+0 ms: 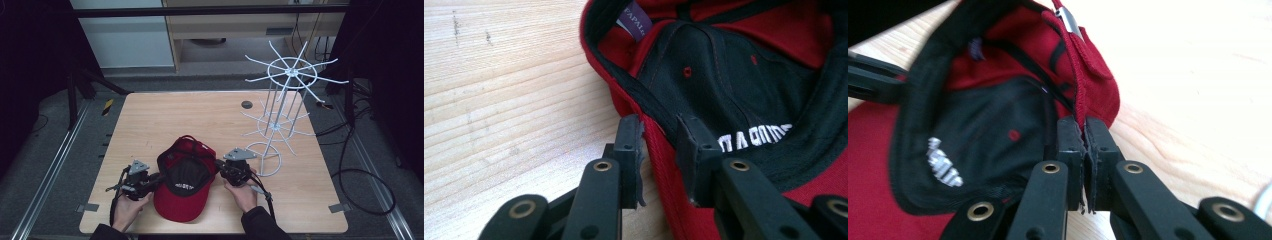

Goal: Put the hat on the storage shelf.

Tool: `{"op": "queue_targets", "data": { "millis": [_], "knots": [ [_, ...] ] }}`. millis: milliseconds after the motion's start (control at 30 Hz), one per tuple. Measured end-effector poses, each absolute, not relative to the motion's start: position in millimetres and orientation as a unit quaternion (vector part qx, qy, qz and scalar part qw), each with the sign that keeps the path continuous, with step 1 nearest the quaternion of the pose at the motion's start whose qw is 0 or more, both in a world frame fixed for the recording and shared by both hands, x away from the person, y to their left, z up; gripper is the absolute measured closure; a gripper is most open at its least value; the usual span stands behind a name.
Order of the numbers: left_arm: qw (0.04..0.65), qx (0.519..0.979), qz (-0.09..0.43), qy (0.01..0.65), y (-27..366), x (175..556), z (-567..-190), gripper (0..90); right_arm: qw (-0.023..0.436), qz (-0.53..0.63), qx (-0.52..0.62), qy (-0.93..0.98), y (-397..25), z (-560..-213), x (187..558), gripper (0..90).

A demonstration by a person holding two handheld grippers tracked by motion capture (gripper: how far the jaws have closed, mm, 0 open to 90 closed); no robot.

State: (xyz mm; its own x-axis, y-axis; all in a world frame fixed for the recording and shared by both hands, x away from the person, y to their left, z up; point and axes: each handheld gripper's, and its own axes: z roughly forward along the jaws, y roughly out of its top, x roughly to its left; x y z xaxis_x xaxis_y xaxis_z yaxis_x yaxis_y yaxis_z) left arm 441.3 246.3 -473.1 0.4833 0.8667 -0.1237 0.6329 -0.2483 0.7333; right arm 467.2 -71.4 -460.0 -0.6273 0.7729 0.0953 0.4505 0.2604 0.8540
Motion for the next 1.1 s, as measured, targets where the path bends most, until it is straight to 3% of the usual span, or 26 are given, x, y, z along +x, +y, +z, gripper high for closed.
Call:
{"op": "queue_targets", "data": {
  "millis": [633, 1100],
  "knots": [
    [0.39, 0.768, 0.148, 0.485, 251, 442, -472, 79.9, 0.169, 0.497, 0.336, 0.782, -58, -435, 445, 87.4],
    [0.476, 0.736, 0.152, 0.456, 240, 435, -435, 59.7, 0.169, 0.492, 0.34, 0.783, -62, -439, 443, 87.2]
  ]
}}
